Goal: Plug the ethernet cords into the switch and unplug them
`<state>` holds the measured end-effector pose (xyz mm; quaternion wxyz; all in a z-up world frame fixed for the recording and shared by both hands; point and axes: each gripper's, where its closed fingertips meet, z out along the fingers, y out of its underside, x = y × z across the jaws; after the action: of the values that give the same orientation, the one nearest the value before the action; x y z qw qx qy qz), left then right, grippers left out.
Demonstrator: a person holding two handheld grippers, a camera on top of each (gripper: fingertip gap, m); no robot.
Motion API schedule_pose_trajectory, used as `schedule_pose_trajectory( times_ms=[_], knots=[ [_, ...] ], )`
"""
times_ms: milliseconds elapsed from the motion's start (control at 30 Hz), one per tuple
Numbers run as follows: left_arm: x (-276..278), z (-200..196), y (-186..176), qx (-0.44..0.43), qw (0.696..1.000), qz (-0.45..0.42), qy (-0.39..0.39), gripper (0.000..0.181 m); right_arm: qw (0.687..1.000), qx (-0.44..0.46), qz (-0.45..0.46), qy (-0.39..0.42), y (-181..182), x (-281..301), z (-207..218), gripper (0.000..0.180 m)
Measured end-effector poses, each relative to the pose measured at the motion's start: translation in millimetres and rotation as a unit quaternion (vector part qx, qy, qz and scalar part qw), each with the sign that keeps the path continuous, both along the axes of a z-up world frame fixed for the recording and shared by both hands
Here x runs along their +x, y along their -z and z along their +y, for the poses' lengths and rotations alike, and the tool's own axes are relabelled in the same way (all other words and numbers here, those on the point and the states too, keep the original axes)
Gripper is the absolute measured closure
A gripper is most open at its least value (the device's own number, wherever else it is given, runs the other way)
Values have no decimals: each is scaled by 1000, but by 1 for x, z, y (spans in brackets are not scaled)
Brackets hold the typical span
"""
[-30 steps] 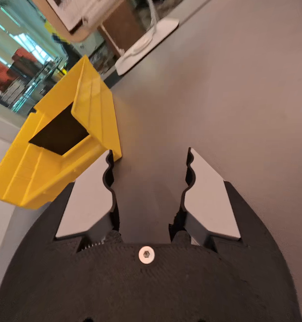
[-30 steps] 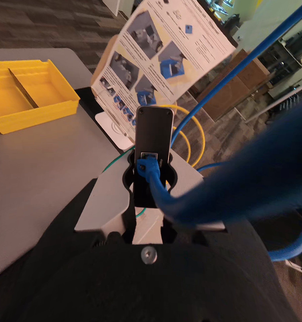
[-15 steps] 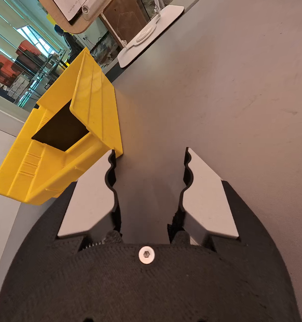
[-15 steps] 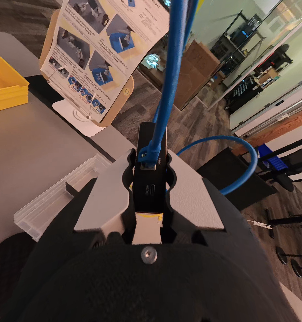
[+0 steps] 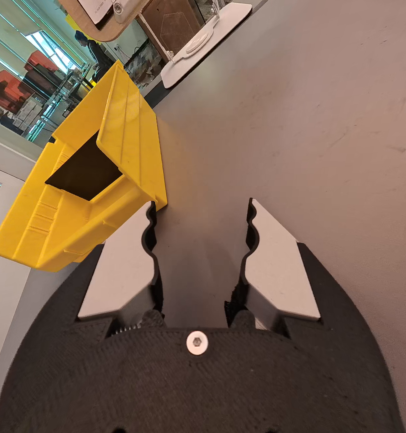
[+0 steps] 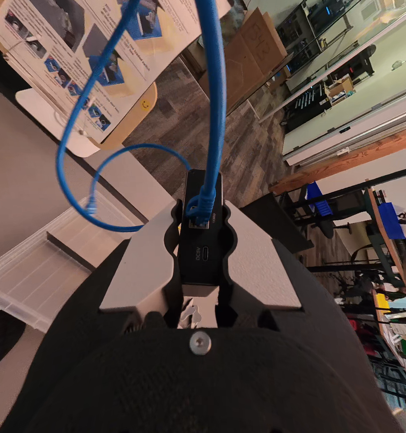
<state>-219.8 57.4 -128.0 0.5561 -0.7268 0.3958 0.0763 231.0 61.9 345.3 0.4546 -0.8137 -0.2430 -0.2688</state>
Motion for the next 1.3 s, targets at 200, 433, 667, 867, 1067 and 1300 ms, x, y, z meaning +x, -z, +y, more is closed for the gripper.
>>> schedule_pose_trajectory(
  times_ms=[200,433,667,867,1067,1300],
  knots=[
    [0,0,0,0,1000,2,0,106,999,33,-22,7,-28,-5,29,147],
    [1,-1,0,4,1000,6,3,108,989,135,-66,12,-65,-28,60,148],
    [1,-2,0,15,1000,16,3,113,992,115,-57,6,-25,-39,91,147],
    [1,-5,-3,12,1000,-2,6,102,998,45,-38,-19,33,-51,83,147],
    [3,-14,-18,28,998,-54,22,99,998,-2,-28,-58,57,-80,49,147],
    [39,-42,-58,-18,955,-230,188,74,995,-30,-32,-93,57,-113,8,147]
  ],
)
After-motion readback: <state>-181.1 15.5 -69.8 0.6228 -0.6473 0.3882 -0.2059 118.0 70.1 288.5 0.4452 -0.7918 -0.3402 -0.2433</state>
